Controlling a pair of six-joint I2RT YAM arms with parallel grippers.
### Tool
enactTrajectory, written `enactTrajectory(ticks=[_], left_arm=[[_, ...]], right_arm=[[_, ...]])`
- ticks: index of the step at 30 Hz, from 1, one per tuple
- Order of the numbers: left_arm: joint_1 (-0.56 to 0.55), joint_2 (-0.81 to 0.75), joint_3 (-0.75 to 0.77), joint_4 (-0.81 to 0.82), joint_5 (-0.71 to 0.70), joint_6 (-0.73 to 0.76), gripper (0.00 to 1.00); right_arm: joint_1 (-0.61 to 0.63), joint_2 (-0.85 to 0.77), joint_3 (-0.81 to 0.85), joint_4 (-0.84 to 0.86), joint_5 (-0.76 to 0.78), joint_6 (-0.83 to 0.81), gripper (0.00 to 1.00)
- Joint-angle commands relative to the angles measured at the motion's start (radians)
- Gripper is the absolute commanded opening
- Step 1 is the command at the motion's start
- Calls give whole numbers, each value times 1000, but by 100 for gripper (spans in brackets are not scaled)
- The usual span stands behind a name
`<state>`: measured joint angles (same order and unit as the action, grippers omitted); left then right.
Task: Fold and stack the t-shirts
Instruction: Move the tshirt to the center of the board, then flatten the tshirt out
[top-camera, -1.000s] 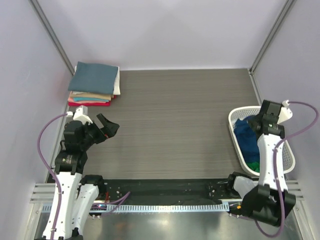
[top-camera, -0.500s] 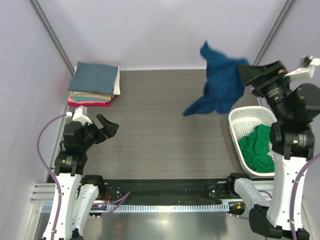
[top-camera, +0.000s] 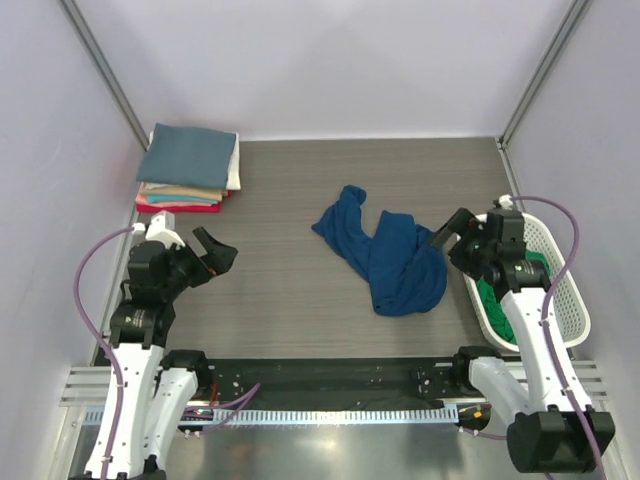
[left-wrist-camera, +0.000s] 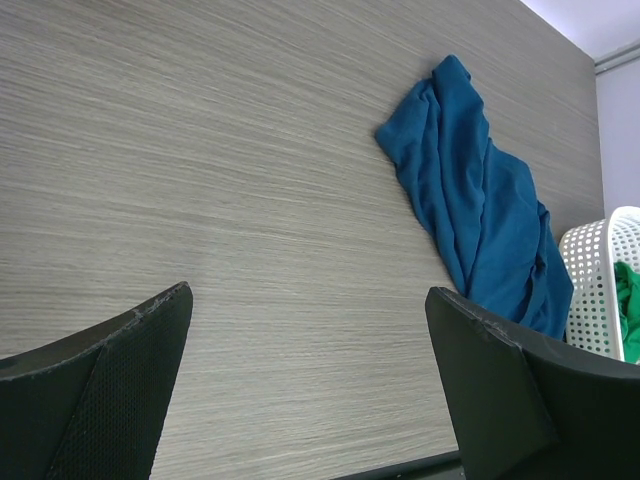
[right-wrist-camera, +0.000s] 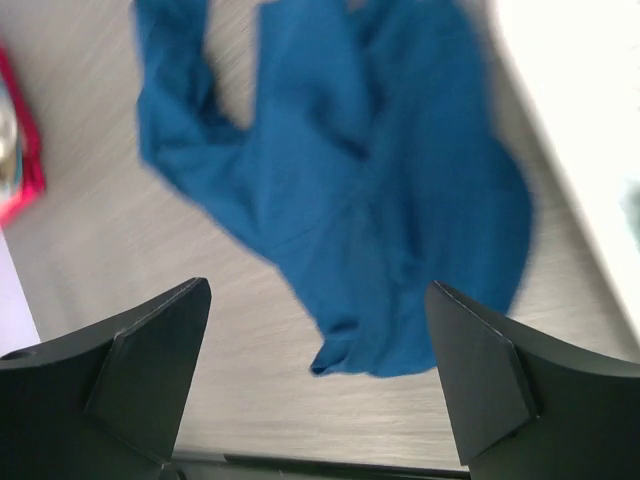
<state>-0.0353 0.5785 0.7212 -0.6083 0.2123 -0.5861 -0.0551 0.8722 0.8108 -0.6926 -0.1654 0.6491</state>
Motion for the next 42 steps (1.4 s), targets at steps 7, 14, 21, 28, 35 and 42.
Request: enactTrajectory(ticks=[7,14,21,28,35,42], left_arm=[[-2,118,3,51,33,-3,100],[-3,113,-5,59,39,-1,100],[-2,110,-6,65,52,2,100],[-3,104,-8,70,61,3,100],[-3,109,-9,71,68,3,100],[-3,110,-11,73,62,3,100]], right_arm=[[538,299,57,120,257,-10,86],[686,434,44,139,412,43,77],[539,565,231,154,446,-112,80],[385,744,352,194,348,-174,76],[383,812,312,266,305,-163,64],[385,763,304,274,316,-170,13]])
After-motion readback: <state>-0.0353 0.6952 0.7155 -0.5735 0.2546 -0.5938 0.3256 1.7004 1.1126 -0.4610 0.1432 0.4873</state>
